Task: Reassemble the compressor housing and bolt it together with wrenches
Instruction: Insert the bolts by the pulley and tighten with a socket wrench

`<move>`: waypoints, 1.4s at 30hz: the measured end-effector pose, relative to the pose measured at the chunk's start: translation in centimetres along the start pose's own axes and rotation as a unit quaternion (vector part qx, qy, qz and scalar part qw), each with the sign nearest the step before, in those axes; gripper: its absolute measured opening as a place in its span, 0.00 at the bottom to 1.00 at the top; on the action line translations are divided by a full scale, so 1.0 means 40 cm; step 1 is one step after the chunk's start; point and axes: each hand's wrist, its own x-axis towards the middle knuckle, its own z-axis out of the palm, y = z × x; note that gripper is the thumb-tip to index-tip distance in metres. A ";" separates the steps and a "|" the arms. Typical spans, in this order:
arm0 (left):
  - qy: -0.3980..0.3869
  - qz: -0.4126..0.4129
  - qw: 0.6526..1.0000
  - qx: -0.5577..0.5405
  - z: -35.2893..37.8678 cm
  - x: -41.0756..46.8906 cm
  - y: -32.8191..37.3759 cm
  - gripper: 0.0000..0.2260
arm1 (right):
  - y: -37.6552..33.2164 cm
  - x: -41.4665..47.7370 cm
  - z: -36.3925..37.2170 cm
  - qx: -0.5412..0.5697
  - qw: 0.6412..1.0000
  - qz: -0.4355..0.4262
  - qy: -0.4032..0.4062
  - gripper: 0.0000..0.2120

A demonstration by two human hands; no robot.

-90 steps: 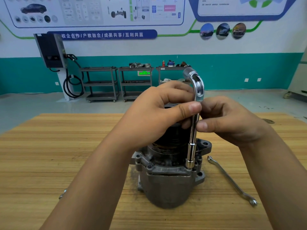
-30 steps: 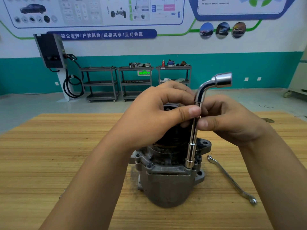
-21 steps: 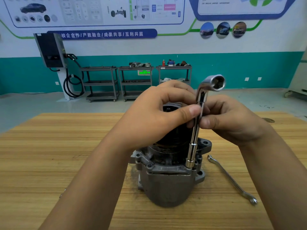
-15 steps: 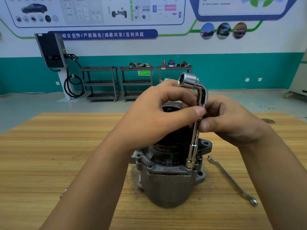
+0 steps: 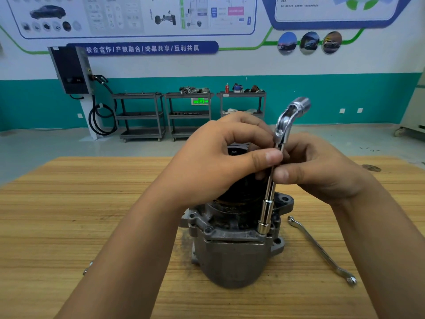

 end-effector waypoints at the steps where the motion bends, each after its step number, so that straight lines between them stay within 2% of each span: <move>1: -0.006 -0.002 1.000 -0.005 -0.001 0.000 0.000 0.05 | -0.001 -0.001 0.000 0.003 1.000 -0.003 -0.004 0.15; 6: -0.023 -0.004 1.000 -0.016 -0.005 -0.001 -0.001 0.08 | 0.005 -0.003 -0.008 0.018 1.000 -0.016 -0.020 0.14; 13: -0.029 -0.009 0.999 -0.022 -0.006 -0.008 0.007 0.08 | 0.006 -0.002 -0.004 0.015 1.000 -0.011 -0.002 0.14; 17: -0.011 -0.016 1.000 -0.008 0.001 -0.008 0.013 0.08 | 0.007 0.001 -0.004 0.012 1.000 -0.004 0.009 0.19; 22: 0.007 -0.022 0.999 0.022 0.011 -0.005 0.016 0.12 | 0.006 0.000 0.001 0.009 1.000 -0.005 0.021 0.19; 26: 0.012 -0.021 0.999 0.023 0.011 -0.003 0.015 0.13 | 0.005 0.001 0.003 -0.009 0.999 -0.001 0.033 0.26; 34: -0.004 -0.030 1.000 -0.005 0.003 -0.005 0.004 0.10 | -0.001 -0.006 -0.006 -0.008 1.000 -0.009 -0.024 0.11; 42: -0.019 -0.013 1.000 0.010 -0.002 -0.006 0.005 0.14 | -0.001 -0.006 -0.009 -0.009 1.000 0.002 -0.028 0.11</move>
